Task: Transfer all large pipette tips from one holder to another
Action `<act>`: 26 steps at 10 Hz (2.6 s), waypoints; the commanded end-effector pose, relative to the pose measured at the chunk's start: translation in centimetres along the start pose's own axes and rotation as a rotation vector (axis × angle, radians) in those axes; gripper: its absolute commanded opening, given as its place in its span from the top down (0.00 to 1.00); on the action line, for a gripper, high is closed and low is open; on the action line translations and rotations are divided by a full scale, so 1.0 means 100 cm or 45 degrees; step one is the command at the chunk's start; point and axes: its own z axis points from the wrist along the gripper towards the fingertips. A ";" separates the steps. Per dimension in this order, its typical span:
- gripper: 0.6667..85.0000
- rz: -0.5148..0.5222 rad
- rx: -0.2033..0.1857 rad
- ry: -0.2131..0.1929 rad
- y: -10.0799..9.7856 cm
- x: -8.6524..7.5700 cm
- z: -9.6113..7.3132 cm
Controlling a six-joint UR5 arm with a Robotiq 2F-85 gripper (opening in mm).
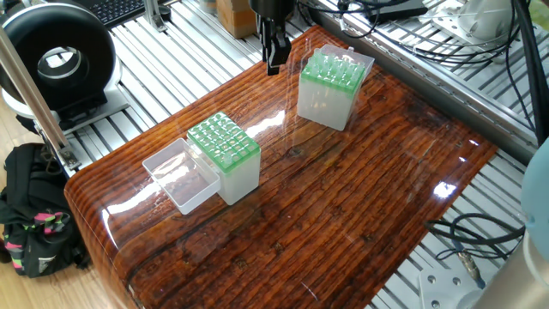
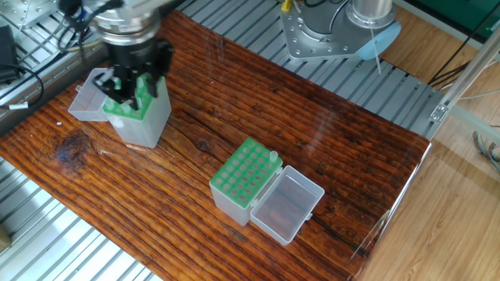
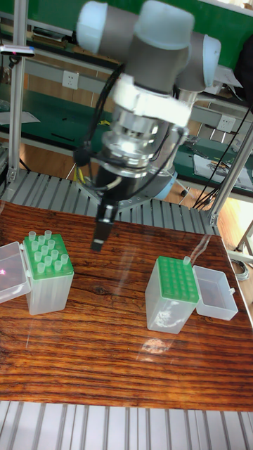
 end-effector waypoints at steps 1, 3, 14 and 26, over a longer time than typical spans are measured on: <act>0.52 -0.099 -0.009 -0.039 -0.002 0.023 0.011; 0.48 -0.063 -0.094 -0.096 0.015 0.010 0.009; 0.49 -0.285 -0.048 -0.001 0.013 0.041 0.035; 0.52 -0.551 -0.081 -0.002 0.026 0.044 0.059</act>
